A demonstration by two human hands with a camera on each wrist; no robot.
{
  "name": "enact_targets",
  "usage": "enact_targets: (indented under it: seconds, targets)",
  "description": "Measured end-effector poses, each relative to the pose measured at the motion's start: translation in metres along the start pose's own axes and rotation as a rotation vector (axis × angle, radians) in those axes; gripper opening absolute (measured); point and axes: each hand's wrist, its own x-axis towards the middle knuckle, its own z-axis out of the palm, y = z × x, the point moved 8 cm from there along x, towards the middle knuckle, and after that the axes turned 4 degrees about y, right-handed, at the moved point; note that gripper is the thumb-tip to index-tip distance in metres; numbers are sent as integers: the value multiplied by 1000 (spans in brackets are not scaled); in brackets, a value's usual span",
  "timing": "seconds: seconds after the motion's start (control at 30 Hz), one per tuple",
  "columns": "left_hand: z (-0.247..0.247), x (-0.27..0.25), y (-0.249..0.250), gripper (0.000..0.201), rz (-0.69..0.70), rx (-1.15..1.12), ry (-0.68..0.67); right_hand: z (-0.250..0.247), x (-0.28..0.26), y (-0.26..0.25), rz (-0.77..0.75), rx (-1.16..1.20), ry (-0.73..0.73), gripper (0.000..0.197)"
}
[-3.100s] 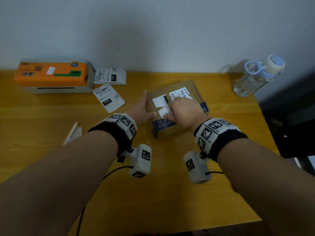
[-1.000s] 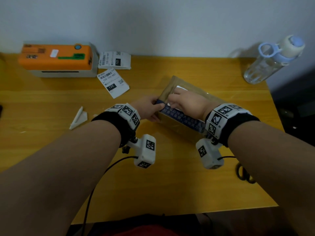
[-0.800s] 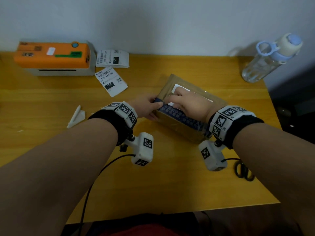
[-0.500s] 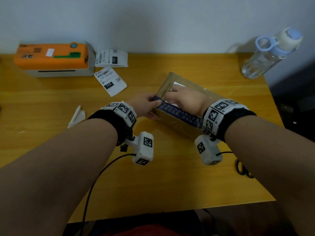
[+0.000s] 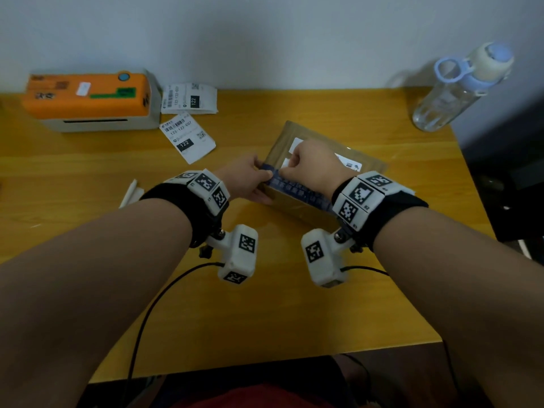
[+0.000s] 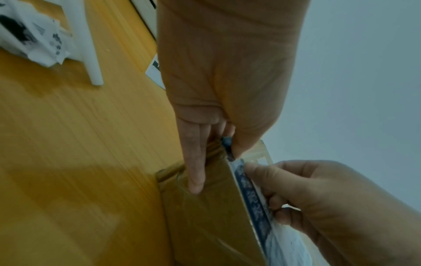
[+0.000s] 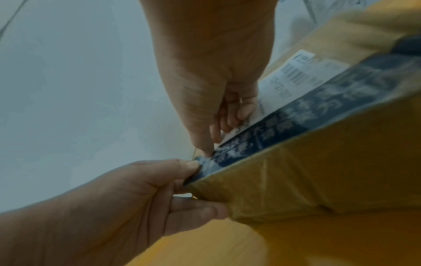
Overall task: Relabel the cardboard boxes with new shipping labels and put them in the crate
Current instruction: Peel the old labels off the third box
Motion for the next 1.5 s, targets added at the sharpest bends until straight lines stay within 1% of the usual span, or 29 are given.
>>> enact_targets:
  seconds: [0.03,0.13,0.27,0.43,0.6,0.73,1.0,1.13,1.2,1.27,1.3,1.37,1.43,1.5]
  targets:
    - [0,-1,-1,16,-8,-11,-5,1,1,-1,19,-16,-12,24]
    - [-3,-2,0,12,-9,7,-28,3,5,-6,57,-104,-87,36]
    - [-13,1,-1,16,-4,88,-58,0,8,-16,54,-243,-161,32]
    - [-23,4,-1,16,7,171,0,1,10,-21,51,-295,-169,36]
    - [-23,1,3,16,17,203,19,6,10,-22,57,-233,-127,40]
    - [-22,-4,3,16,27,205,43,10,8,-22,56,-231,-103,40]
    - [-20,-9,1,17,25,161,74,18,3,-21,106,-213,-64,37]
    - [-19,-12,0,17,30,149,97,6,-2,-7,147,-156,-13,34]
    - [-18,-13,-2,18,21,125,105,1,-7,-3,88,-70,0,29]
    - [-18,-15,-6,20,-1,92,112,-4,-16,-1,4,83,40,18]
    - [-17,-16,-8,20,-16,69,108,-5,-21,0,-24,131,63,13]
    - [-10,-20,-12,19,-54,39,49,-3,-29,2,-50,146,84,7]
    - [-4,-24,-12,19,-68,101,-28,0,-33,4,-55,124,103,4]
    - [-5,-23,-7,16,-30,209,-34,2,-35,6,-33,104,111,8]
